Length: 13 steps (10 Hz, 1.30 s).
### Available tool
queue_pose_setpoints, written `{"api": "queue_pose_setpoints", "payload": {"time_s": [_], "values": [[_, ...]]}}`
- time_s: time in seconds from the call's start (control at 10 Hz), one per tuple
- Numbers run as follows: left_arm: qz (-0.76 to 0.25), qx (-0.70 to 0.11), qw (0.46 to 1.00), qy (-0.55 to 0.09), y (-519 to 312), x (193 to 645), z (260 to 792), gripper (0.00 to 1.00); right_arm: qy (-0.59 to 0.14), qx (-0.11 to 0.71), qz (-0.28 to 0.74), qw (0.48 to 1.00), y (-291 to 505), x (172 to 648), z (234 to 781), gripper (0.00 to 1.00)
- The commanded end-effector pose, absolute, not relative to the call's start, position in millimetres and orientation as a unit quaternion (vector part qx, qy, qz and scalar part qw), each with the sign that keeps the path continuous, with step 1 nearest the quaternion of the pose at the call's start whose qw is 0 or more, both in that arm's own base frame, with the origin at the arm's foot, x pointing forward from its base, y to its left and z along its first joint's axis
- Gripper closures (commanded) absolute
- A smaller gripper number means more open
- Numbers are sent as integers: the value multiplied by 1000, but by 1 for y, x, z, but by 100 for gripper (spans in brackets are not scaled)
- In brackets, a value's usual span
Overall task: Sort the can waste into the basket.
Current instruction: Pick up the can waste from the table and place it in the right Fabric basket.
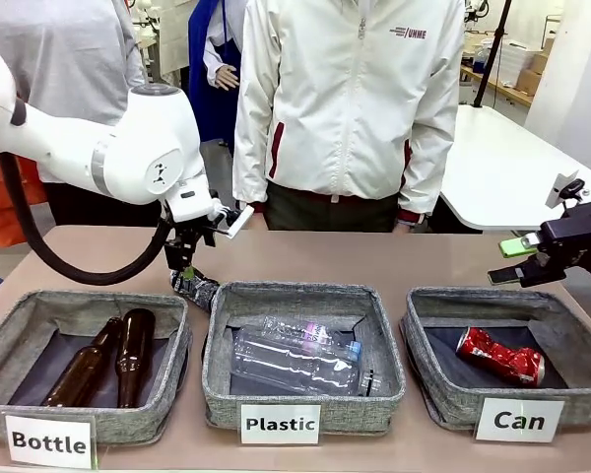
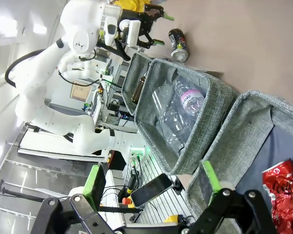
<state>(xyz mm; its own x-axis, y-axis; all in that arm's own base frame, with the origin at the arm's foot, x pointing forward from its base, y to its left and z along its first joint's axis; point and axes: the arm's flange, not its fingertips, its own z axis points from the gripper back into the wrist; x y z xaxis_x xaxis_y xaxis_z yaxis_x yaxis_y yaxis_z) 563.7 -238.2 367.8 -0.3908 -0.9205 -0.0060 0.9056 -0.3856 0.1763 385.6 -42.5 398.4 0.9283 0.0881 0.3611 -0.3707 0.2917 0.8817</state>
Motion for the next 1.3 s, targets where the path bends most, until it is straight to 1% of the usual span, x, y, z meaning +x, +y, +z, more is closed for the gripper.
{"api": "queue_pose_setpoints", "payload": {"time_s": [0.0,0.2,0.5,0.8,1.1,1.2], "values": [[-846,26,530,-51,-239,576,357,0,-131,572,153,795,-43,385,399,0],[-851,25,525,-21,-239,576,347,0,-131,572,153,795,-43,385,399,0],[-852,6,524,5,-242,583,327,0,-131,572,153,795,-43,385,399,0],[-853,10,521,25,-249,591,315,0,-131,572,153,795,-43,385,399,0],[-853,3,521,26,-251,591,314,0,-131,572,153,795,-43,385,399,0],[-855,1,519,24,-251,591,313,53,-131,572,153,795,-43,385,399,0]]}}
